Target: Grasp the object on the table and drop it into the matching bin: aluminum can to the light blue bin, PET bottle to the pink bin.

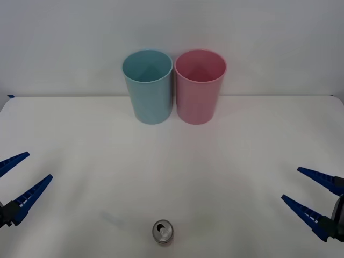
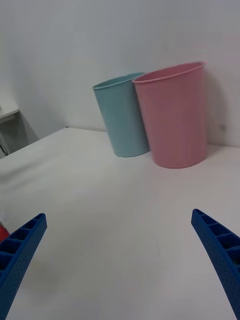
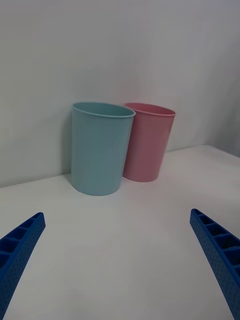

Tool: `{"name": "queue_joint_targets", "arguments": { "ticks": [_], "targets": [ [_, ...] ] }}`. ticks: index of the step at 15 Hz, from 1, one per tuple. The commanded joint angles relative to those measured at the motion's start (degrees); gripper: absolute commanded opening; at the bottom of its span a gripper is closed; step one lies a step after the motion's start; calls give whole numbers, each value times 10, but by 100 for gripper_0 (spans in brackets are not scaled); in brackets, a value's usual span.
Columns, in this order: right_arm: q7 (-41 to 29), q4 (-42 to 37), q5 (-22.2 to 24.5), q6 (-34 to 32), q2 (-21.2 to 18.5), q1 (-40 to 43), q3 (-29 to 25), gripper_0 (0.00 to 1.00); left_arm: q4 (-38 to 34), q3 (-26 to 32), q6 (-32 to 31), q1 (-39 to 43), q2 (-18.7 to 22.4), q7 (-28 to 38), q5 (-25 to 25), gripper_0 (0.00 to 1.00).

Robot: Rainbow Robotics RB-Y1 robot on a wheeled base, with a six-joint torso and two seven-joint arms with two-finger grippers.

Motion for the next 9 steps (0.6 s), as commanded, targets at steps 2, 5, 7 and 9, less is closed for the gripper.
{"name": "queue_joint_targets", "arguments": {
  "ticks": [2, 5, 7, 9],
  "targets": [
    [25, 33, 5, -13, -17, -23, 47, 100, 0, 0, 0, 0, 0, 0, 0, 100],
    [43, 45, 41, -30, -13, -44, 70, 100, 0, 0, 0, 0, 0, 0, 0, 100],
    [55, 66, 57, -52, -12, -70, 98, 100, 0, 0, 0, 0, 0, 0, 0, 100],
    [69, 86, 58, -68, -12, -92, 128, 100, 0, 0, 0, 0, 0, 0, 0, 100]
  ]
}}
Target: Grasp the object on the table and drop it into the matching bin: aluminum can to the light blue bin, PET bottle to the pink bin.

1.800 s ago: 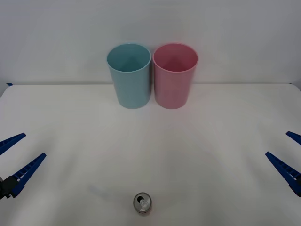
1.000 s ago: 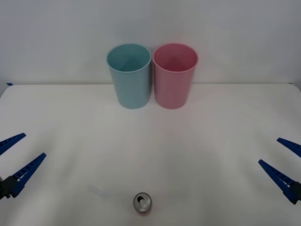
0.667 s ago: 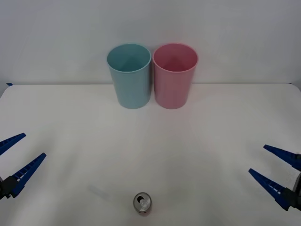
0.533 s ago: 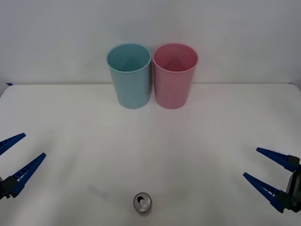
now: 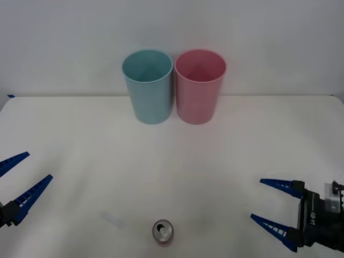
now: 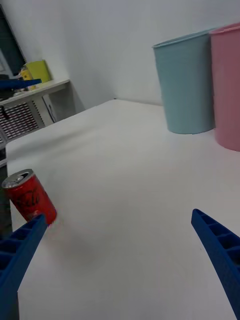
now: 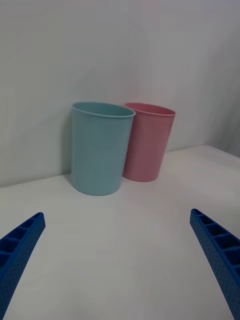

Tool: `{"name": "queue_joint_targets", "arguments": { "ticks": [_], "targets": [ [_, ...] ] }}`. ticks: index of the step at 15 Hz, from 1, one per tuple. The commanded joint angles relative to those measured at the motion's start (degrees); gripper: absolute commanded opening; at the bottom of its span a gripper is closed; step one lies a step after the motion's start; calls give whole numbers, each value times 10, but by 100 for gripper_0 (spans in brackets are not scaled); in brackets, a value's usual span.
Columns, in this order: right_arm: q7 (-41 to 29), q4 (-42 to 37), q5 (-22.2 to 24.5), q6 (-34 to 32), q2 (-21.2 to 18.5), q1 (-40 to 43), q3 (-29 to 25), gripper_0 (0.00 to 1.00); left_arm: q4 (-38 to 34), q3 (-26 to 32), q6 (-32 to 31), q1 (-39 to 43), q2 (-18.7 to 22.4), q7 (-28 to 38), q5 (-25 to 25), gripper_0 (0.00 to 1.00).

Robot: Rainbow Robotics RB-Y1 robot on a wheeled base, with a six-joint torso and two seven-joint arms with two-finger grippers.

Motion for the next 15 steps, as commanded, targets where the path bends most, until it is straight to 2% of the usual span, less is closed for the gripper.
{"name": "queue_joint_targets", "arguments": {
  "ticks": [1, 8, 15],
  "targets": [
    [21, 25, 2, -17, -1, -29, 45, 100, 0, 0, 0, 0, 0, 0, 0, 100],
    [50, 29, 2, 1, 0, -53, 140, 100, 0, 0, 0, 0, 0, 0, 0, 100],
    [93, 29, 2, 76, 4, -75, 244, 100, 0, 0, 0, 0, 0, 0, 0, 100]
  ]
}}
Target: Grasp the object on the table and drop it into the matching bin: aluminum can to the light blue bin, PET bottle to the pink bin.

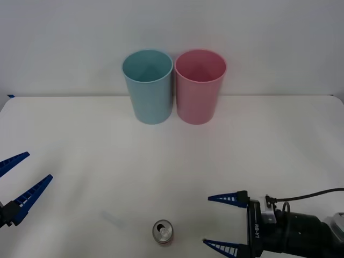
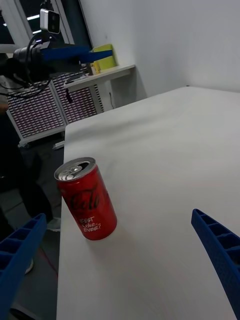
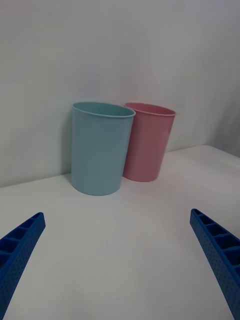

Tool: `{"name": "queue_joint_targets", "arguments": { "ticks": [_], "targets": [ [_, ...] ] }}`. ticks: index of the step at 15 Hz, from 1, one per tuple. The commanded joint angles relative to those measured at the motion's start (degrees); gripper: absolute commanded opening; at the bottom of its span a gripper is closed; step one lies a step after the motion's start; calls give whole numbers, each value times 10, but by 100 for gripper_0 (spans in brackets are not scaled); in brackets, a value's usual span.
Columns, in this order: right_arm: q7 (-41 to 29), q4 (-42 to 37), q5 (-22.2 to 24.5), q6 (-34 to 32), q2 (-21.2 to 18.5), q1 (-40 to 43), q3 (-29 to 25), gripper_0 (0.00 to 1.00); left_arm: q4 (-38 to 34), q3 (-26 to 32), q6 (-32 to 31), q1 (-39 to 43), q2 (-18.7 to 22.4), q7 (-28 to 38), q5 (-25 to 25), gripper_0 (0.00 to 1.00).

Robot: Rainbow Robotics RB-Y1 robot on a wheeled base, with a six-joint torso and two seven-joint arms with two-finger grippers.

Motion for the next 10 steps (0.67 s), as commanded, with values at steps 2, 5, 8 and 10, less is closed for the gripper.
{"name": "queue_joint_targets", "arguments": {
  "ticks": [2, 5, 8, 10],
  "targets": [
    [24, 0, 0, 47, 0, -13, 57, 100, 0, 0, 0, 0, 0, 0, 0, 100],
    [47, 0, 1, 80, 5, -23, 93, 100, 0, 0, 0, 0, 0, 0, 0, 100],
    [62, 0, 28, 98, 27, -25, 99, 100, 0, 0, 0, 0, 0, 0, 0, 100],
    [72, 0, 47, 105, 42, -25, 101, 100, 0, 0, 0, 0, 0, 0, 0, 100]
  ]
}}
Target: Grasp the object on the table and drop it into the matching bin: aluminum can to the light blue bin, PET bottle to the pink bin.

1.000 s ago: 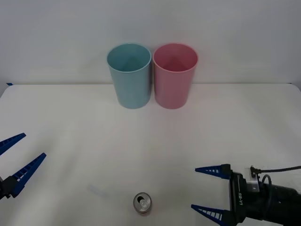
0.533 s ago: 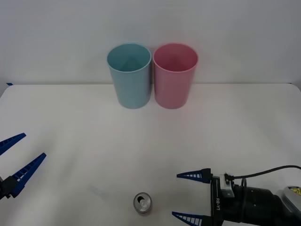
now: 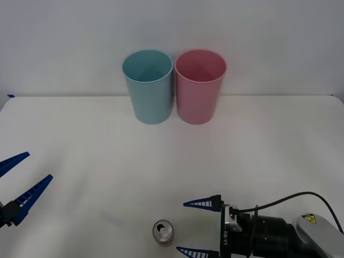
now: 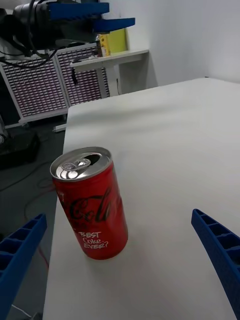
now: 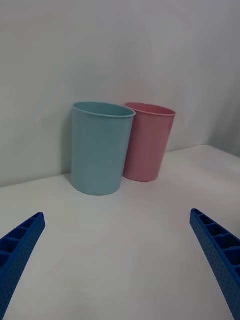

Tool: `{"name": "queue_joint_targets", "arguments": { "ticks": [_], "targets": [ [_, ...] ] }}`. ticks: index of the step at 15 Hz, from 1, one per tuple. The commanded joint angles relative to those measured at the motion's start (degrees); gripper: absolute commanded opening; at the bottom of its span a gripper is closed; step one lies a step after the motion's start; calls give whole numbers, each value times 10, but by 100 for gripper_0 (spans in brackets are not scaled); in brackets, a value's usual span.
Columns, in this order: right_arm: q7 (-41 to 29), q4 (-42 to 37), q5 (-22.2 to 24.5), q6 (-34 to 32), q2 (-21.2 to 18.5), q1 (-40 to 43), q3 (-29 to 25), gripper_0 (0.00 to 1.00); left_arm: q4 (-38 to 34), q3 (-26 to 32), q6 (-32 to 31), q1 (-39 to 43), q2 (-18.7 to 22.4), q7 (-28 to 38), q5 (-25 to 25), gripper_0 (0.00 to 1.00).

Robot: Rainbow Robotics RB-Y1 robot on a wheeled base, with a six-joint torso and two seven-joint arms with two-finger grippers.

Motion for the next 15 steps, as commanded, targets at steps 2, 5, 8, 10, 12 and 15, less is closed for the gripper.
{"name": "queue_joint_targets", "arguments": {
  "ticks": [2, 5, 8, 10, 12, 15],
  "targets": [
    [14, 0, 33, 14, 25, 0, 5, 100, 0, 0, 0, 0, 0, 0, 0, 100],
    [31, 0, 33, 47, 25, -4, 35, 100, 0, 0, 0, 0, 0, 0, 0, 100],
    [43, 0, 34, 66, 34, -5, 54, 100, 0, 0, 0, 0, 0, 0, 0, 100],
    [46, 1, 52, 76, 49, -5, 56, 100, 0, 0, 0, 0, 0, 0, 0, 100],
    [47, 0, 59, 88, 60, -5, 57, 100, 0, 0, 0, 0, 0, 0, 0, 100],
    [51, 0, 61, 98, 61, -4, 59, 100, 0, 0, 0, 0, 0, 0, 0, 100]
  ]
}}
